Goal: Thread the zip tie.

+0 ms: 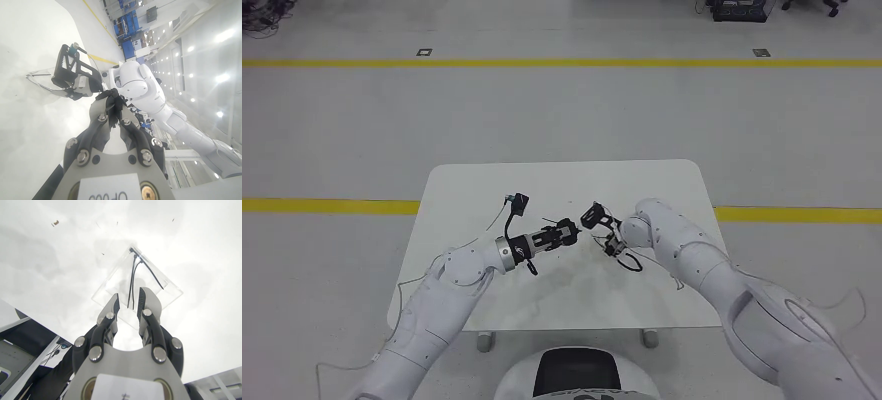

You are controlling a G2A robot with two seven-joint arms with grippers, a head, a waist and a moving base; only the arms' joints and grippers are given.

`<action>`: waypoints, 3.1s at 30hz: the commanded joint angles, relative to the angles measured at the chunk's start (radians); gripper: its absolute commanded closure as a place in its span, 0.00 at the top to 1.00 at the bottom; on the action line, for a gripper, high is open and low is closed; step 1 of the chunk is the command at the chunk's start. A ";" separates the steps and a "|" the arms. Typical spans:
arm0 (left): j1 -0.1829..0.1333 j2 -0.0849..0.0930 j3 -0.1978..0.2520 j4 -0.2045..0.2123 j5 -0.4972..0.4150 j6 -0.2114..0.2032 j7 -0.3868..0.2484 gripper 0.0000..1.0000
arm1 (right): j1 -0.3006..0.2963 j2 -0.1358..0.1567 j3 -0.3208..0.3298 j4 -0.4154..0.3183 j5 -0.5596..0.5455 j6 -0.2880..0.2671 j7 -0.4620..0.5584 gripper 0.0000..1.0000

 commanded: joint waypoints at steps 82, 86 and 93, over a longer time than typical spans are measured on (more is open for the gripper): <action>0.000 0.000 0.000 0.000 0.000 0.000 0.000 0.00 | 0.048 -0.113 -0.115 0.224 0.014 -0.001 -0.129 0.13; 0.000 0.000 0.000 0.000 0.000 0.000 0.000 0.00 | 0.047 -0.112 -0.118 0.221 0.018 -0.001 -0.120 0.14; 0.000 0.000 0.000 0.000 0.000 0.000 0.000 0.00 | 0.047 -0.113 -0.122 0.226 0.026 -0.001 -0.115 0.11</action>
